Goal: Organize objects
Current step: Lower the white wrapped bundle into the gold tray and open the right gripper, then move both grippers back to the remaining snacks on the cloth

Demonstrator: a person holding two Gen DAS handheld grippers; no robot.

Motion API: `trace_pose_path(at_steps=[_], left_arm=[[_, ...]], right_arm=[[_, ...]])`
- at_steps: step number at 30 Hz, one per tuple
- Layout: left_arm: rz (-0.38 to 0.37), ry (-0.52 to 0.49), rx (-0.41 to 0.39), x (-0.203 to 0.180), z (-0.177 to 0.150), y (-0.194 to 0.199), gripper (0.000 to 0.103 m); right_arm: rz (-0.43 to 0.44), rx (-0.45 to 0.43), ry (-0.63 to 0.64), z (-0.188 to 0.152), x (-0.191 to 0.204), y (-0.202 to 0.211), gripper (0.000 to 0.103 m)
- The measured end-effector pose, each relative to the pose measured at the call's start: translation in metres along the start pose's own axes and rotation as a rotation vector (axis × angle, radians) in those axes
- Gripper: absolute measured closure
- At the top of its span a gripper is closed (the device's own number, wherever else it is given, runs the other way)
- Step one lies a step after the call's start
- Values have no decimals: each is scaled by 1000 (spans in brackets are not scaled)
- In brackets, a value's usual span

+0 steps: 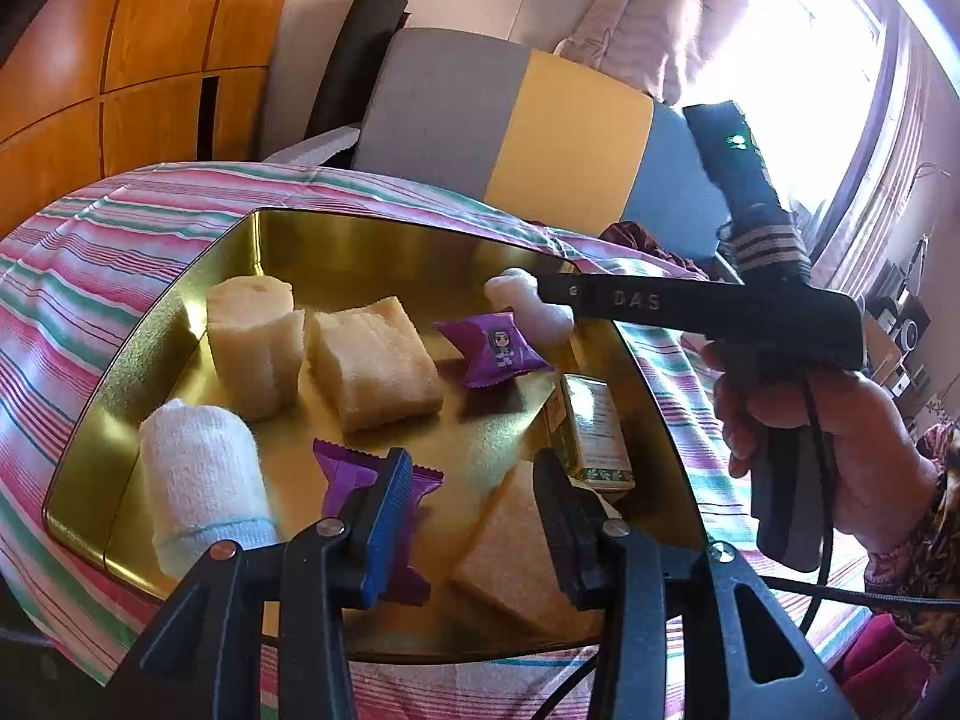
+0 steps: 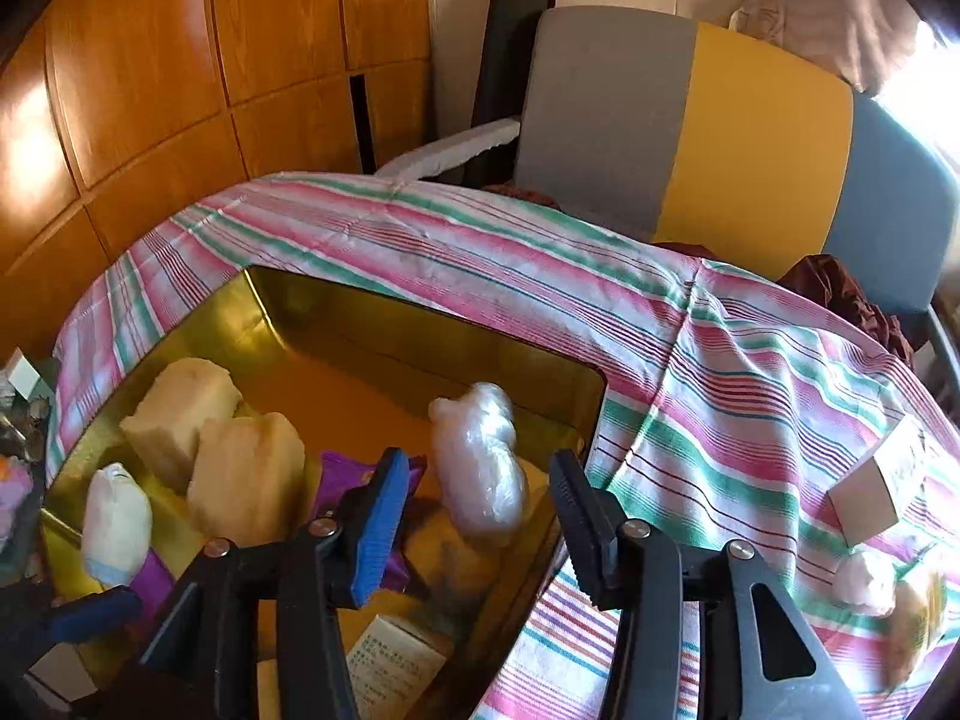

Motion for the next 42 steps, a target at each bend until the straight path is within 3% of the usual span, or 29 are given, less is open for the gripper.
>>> trace_pose_path(at_steps=[13,23,38,42], left_arm=[[-5,-15,-7,-9,0,4,61],[-50,-59,1,-32,-6,10,61],[-159,-181,37,-95,-20,13,60],[-190,-232,50,-120,-25,13,60]], right_arm=[[-38,-19,-67,-13,-28,42,46],[-95,29,-97,-53,-69,67,42],[-282,126,-237,-142,-193,125,36],[-347,116,-247,-143,-233,137,34]])
Point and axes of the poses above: each gripper's, at about its wrist camera, not at the fingertips, and y roughly against the way its jaws point, x to its left, z to its top, the point moved 5 cm from there along -y, roughly the way its jaws point, and after that the axes turned 11 degrees about -x, right-handed, at the moved point
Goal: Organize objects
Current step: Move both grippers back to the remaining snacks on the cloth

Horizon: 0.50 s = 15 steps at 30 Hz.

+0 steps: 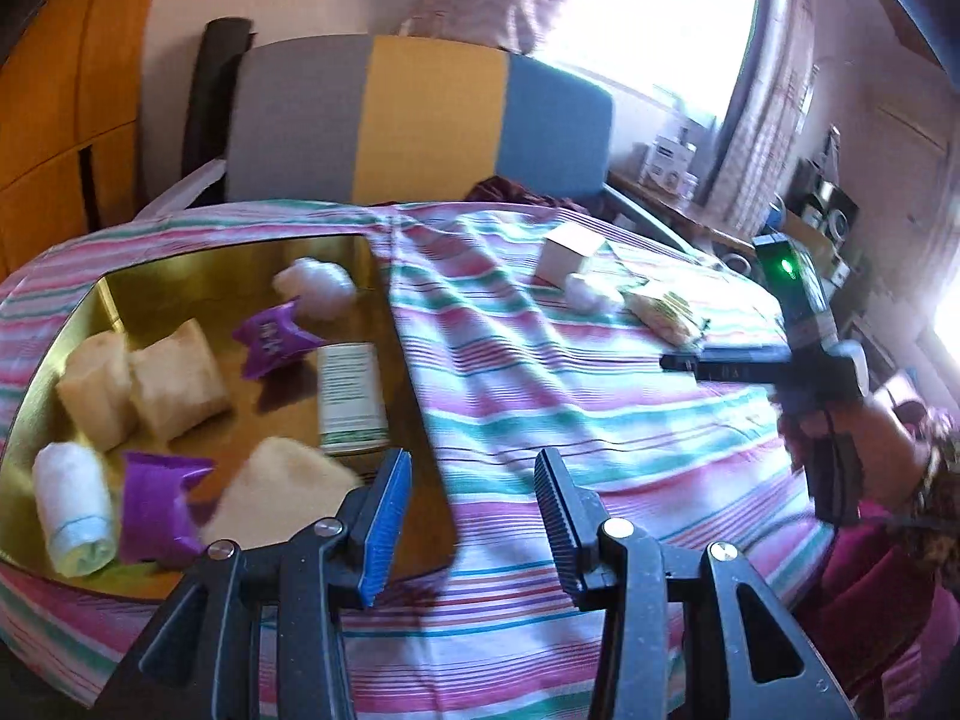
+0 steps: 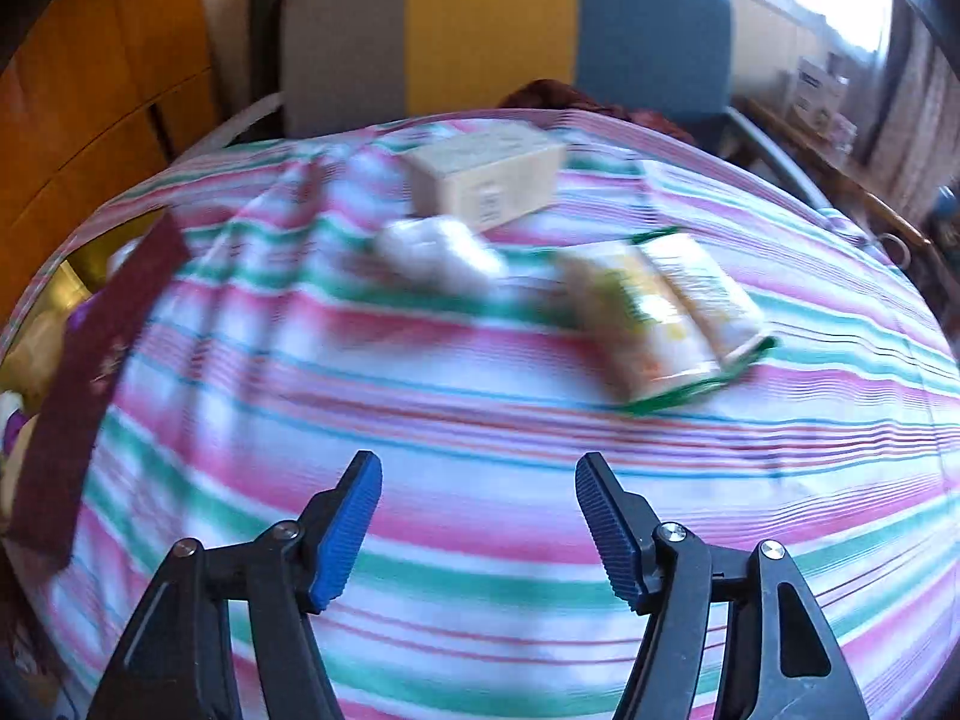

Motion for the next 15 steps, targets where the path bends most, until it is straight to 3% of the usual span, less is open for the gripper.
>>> trace_pose_path(at_steps=[3,7,15], left_arm=[[-31,-32,10,-17,0,-2,60],[-68,-70,26,-38,-1,-4,60],[-89,-130,69,-59,-8,-12,60]], right_arm=[[-45,-49,-27,19,-31,-1,31],[-35,-63,-83,38,-57,-16,31],[1,-12,-31,49,-57,-63,36]])
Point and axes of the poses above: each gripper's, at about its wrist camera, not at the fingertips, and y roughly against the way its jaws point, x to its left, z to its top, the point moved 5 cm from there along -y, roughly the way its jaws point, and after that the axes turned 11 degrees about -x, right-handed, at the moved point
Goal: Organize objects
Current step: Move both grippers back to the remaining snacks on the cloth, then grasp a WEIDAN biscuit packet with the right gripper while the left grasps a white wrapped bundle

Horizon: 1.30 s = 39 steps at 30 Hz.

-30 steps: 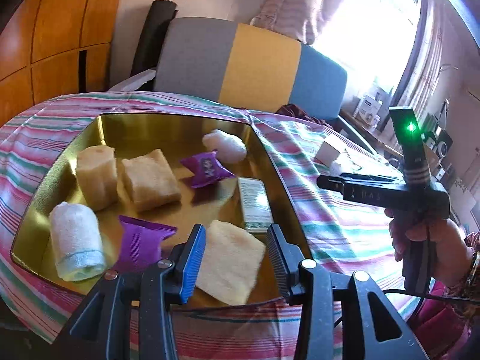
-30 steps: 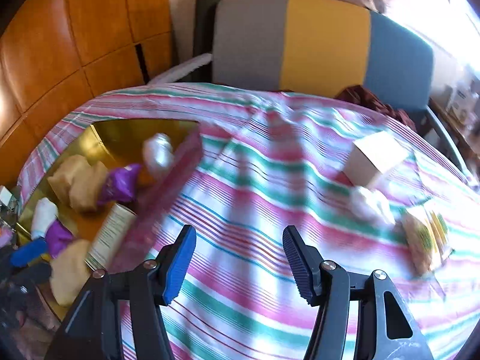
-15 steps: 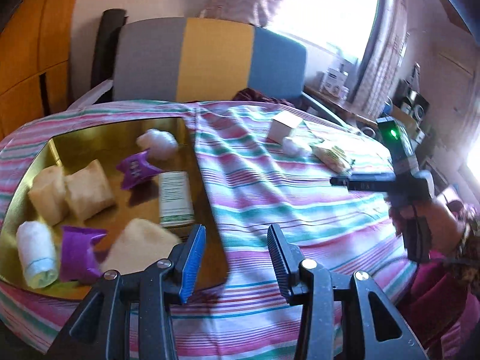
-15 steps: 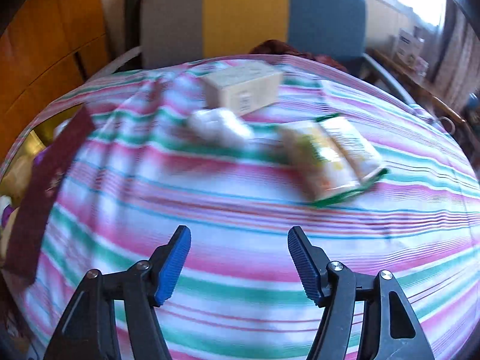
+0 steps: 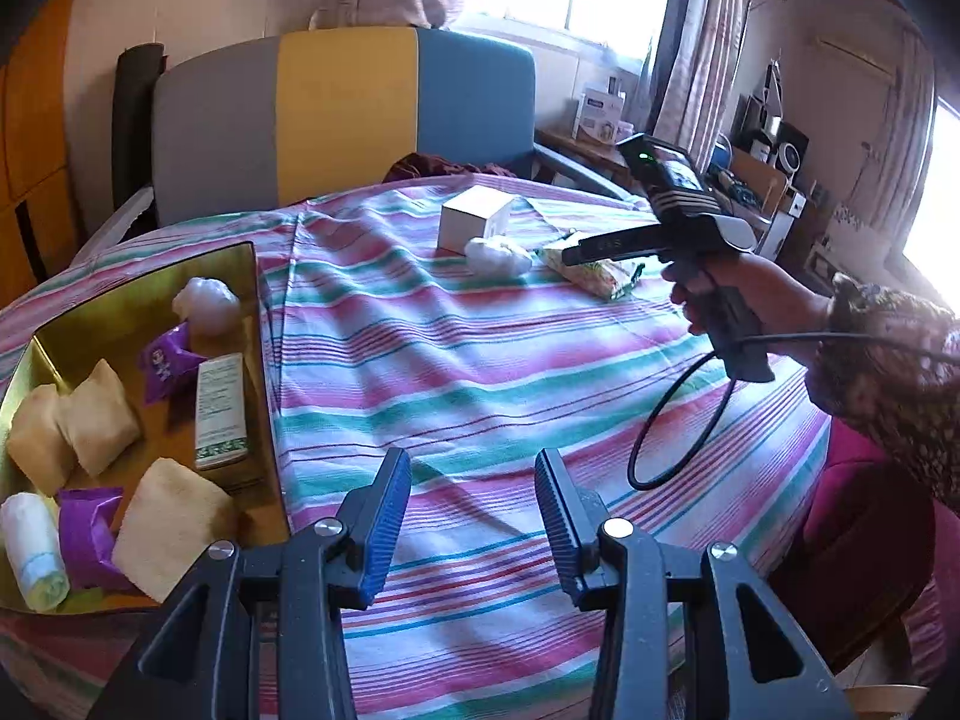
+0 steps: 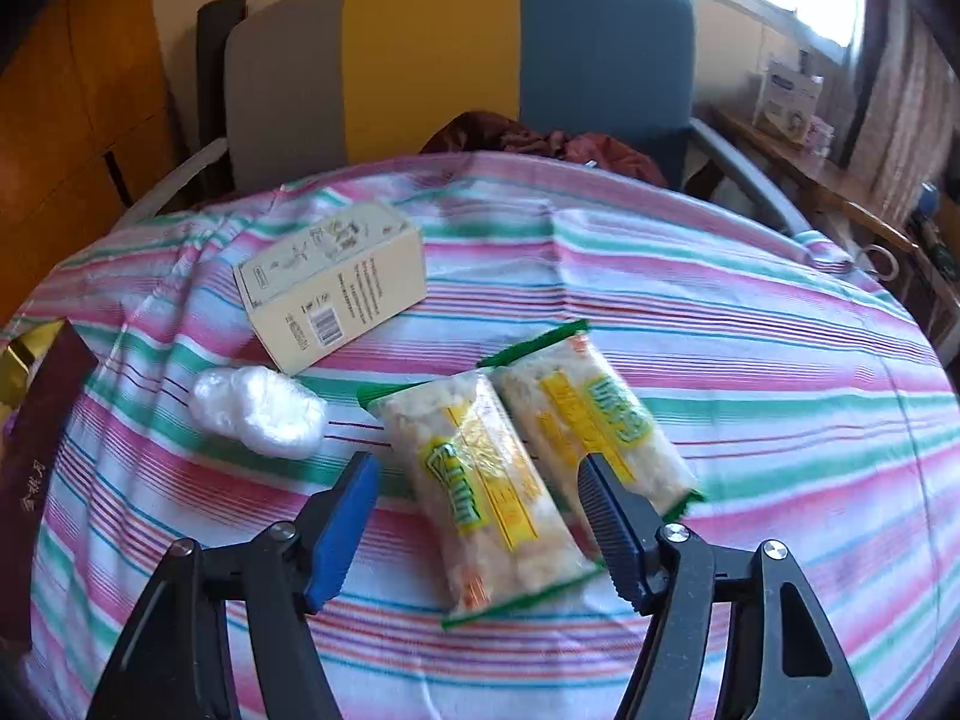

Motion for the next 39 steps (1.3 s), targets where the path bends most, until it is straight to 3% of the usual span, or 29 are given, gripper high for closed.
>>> trace_pose_path(at_steps=[6,9,19,24,30,35,39], left_arm=[[-6,1,19,-6,0,-8,60],[-23,0,29,-12,4,-14,60],[-56,51,48,-24,38,-52,59],[-28,44,64,-27,59,-90,43],[18,32,116,-25,81,-152,42],[60,-64,118,-28,97,-199,41],[54,-101,141,-32,103,-233,41]], right_arm=[[10,35,-8,-14,1,-19,42],[4,-7,-24,-18,2,-14,49],[-39,-60,-78,-29,6,-3,50],[-115,-89,-77,-32,3,1,54],[-149,-107,-197,-36,-22,7,56],[-152,-114,-192,-36,-22,4,56],[-148,-119,-197,-37,-23,4,56]])
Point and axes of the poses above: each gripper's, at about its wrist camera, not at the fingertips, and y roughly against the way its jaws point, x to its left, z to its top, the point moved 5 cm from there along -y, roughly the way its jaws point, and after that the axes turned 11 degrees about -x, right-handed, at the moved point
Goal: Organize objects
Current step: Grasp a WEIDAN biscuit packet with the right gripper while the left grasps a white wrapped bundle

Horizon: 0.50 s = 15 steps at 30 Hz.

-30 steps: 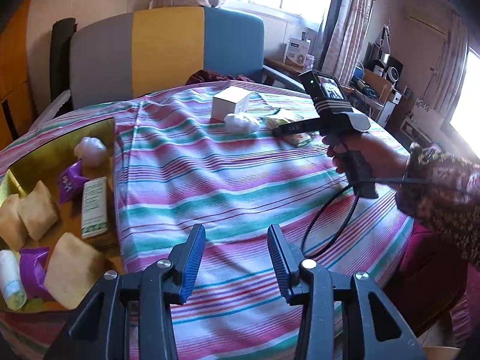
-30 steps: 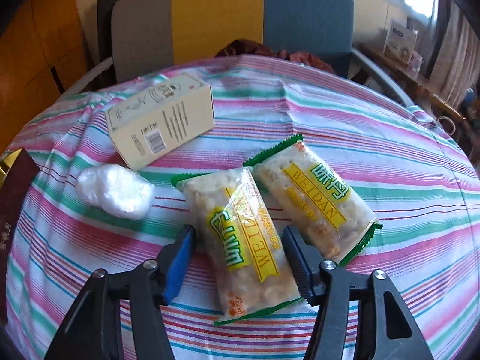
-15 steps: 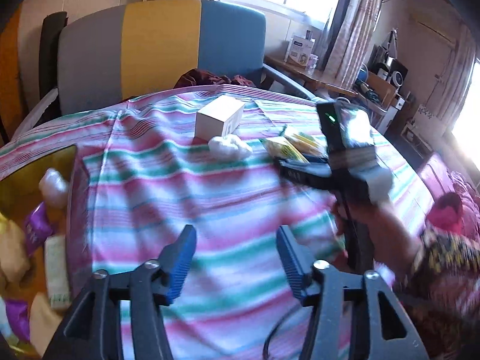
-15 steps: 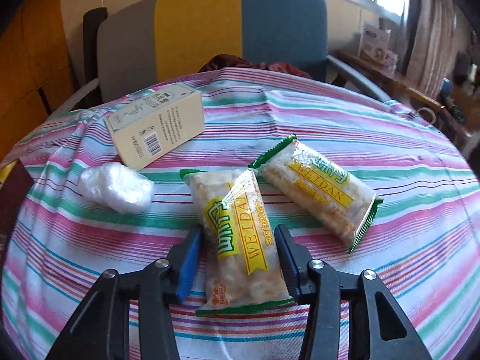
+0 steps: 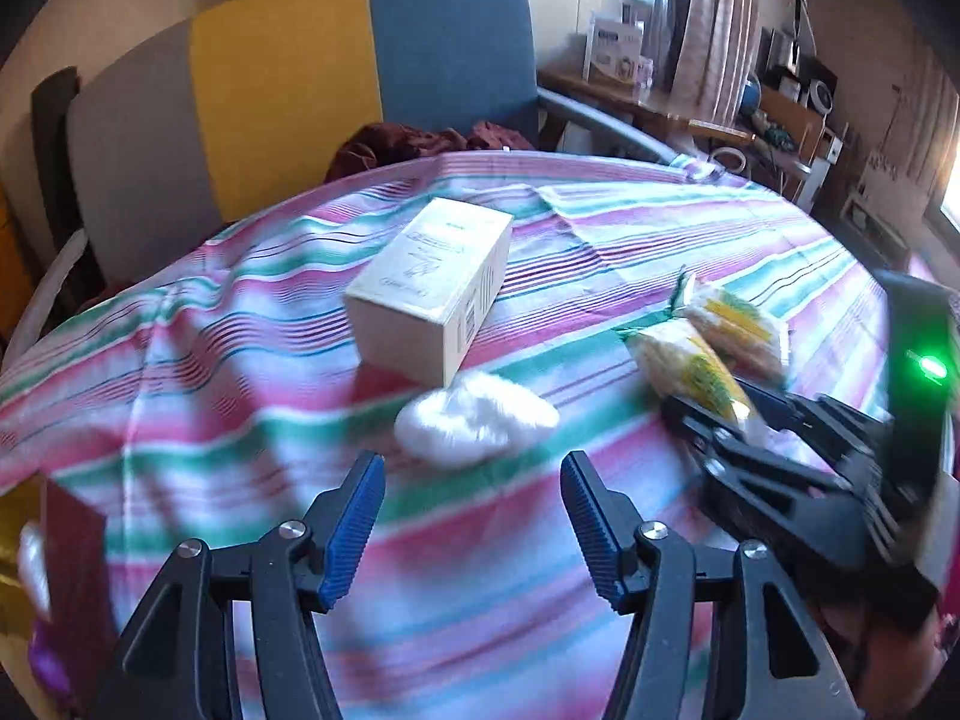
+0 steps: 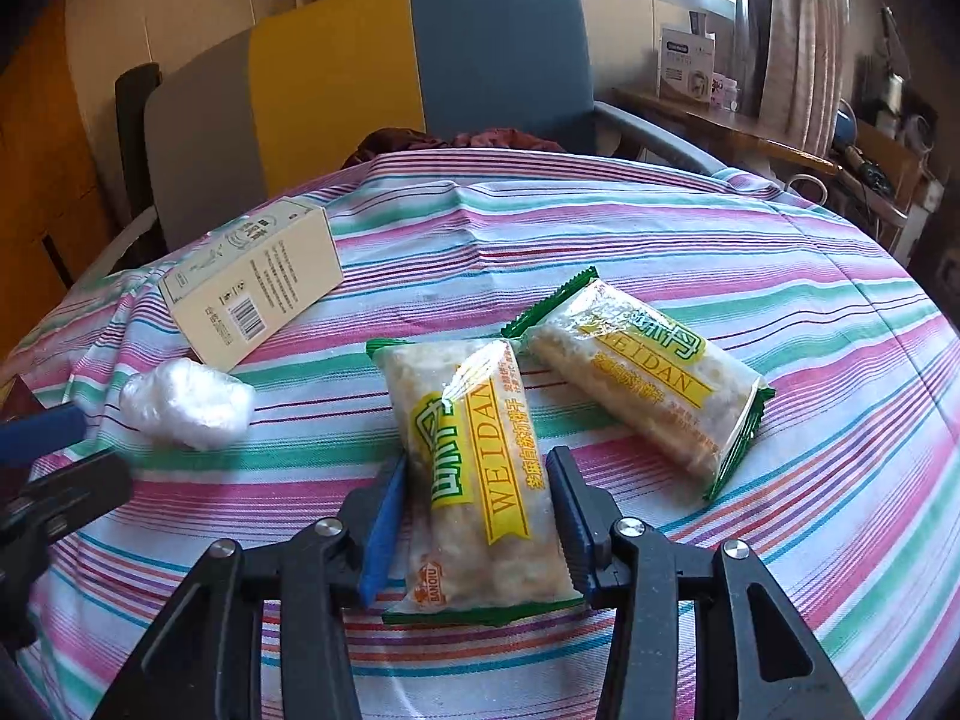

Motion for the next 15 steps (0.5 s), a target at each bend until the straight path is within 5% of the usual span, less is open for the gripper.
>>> trace_pose_path(at_steps=[8,13,15], left_arm=[[-14,11,-24,-4,3,-32,42],[-44,67,-34,0,-2,-38,73],[-70,78,-45,0,-2,-35,74]], right_arm=[[-9,-5,11,-2,1,1,56],[-12,-8,13,-2,1,1,56],[-13,-9,14,-2,1,1,56]])
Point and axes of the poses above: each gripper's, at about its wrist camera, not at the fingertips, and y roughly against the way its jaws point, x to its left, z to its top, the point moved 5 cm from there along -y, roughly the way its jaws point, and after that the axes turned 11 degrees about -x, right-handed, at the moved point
